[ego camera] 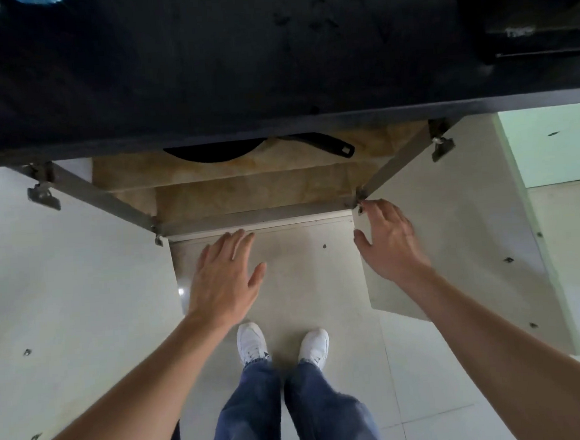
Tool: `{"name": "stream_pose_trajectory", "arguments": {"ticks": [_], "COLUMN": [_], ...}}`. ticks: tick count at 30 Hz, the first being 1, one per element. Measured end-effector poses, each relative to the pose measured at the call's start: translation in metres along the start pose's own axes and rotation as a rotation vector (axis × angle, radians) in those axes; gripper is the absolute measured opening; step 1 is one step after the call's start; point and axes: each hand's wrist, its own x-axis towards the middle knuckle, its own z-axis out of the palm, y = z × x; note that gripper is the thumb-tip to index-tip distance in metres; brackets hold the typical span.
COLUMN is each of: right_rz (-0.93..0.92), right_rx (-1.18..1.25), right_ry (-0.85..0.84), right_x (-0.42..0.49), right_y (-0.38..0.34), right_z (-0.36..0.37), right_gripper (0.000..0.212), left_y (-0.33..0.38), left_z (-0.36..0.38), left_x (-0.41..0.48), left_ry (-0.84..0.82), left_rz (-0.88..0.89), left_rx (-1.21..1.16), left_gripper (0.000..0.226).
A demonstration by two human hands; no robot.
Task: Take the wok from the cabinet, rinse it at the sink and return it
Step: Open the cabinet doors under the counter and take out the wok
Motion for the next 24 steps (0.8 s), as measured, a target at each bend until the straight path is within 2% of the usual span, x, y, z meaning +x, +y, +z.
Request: {"name": "stream_pose_trajectory", "arguments": {"ticks": [5, 9, 11, 14, 16, 19, 24], "right_rz": [-0.111, -0.137, -0.131, -0.141, -0.125, -0.113, -0.102], "right_rx": [0.075, 0.167, 0.196, 0.102, 0.087, 0.076, 0.179], "right_ry": [0.181, 0.251, 0.252, 0.146, 0.071, 0.050, 0.040], "right_x": [0.067, 0.117, 0.139, 0.169, 0.179, 0.174, 0.123], "right_y": [0.003, 0.008, 0.007, 0.001, -0.005, -0.013, -0.045], "right_z": [0.024, 0.031, 0.031, 0.030, 0.028, 0.027, 0.047], "right_gripper": [0.055, 0.057, 0.057, 0.060, 0.054, 0.047, 0.044], "left_y": [0.029, 0.038, 0.041, 0.047, 0.049, 0.049, 0.054], "left_z": [0.028, 0.040, 0.042, 0.040, 0.039, 0.038, 0.033], "left_x": [0.069, 0.118, 0.135, 0.149, 0.153, 0.153, 0.152], "left_ry": [0.053, 0.090, 0.118, 0.144, 0.168, 0.190, 0.130], "left_rz": [0.069, 0.067, 0.063, 0.066, 0.056, 0.013, -0.314], "left_rx": [0.096, 0.090, 0.082, 0.032, -0.034, -0.180, -0.744], "left_gripper": [0.063, 0.063, 0.065, 0.068, 0.069, 0.062, 0.046]}}
